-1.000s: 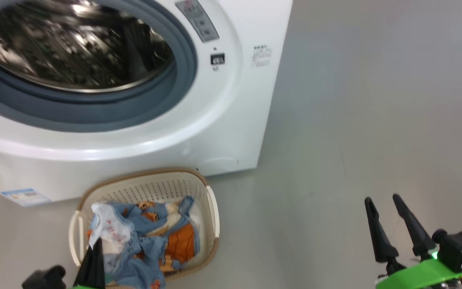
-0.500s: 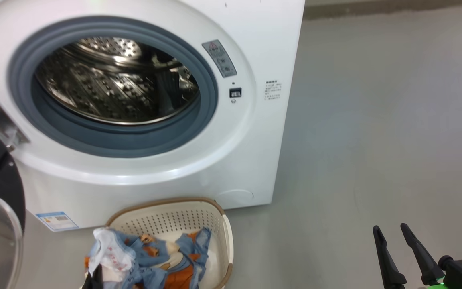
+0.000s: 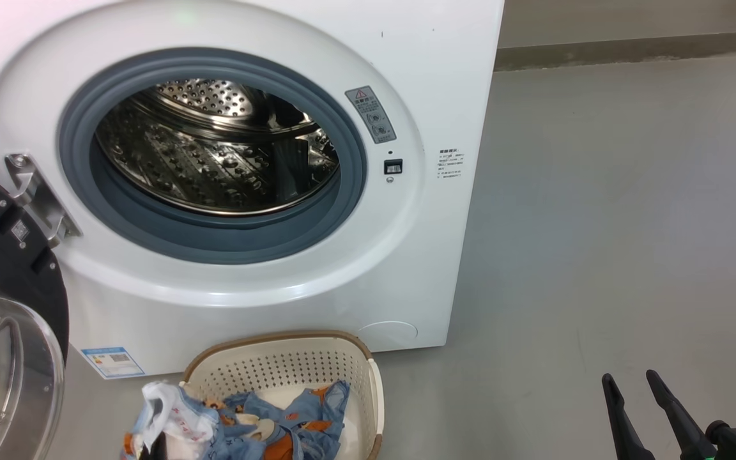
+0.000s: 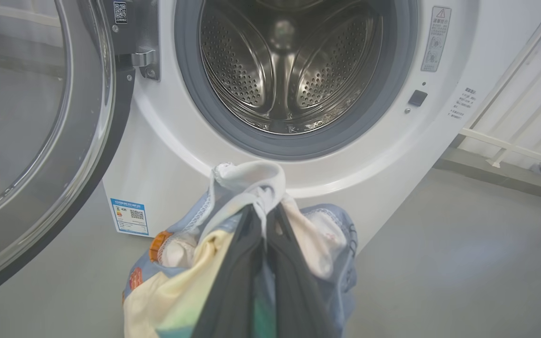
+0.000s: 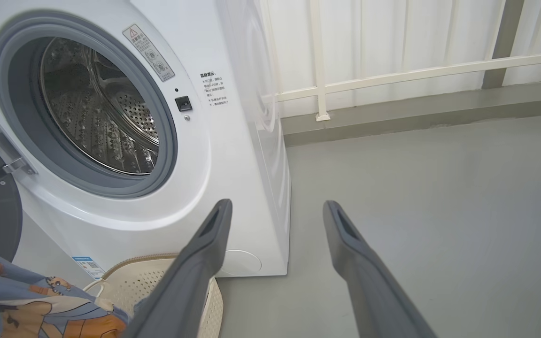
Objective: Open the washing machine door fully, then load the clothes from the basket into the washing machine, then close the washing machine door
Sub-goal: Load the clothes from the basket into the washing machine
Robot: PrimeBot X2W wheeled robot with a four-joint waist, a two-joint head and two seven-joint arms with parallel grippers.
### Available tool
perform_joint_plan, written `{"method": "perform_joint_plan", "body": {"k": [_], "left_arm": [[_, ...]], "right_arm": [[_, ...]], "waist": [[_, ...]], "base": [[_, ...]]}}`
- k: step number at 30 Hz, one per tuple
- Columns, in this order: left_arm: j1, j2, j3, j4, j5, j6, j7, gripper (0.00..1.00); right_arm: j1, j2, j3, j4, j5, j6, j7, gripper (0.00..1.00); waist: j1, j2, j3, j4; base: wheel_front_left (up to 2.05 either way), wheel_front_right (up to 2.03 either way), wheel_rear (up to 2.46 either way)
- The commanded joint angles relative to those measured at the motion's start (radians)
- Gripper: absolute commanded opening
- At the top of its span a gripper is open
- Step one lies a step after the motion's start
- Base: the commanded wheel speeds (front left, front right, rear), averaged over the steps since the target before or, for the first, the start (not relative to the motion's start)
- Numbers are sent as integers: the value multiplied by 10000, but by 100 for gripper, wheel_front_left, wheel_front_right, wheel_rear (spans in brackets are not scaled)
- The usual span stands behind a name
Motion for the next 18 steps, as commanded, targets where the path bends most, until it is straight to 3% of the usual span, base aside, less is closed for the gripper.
{"method": "perform_joint_plan", "body": {"k": [1, 18], "left_arm": [[-215, 31, 270, -340, -20, 106, -137, 0], [-115, 30, 225, -592, -4, 206, -137, 0]], "right_arm": [[-117, -176, 200, -260, -145, 16, -118, 100], [-63, -91, 183, -231, -180, 16, -118, 100]], "waist": [[0, 0, -22, 13], [0, 0, -160, -49]], "base": [[0, 0, 0], [0, 0, 0]]}}
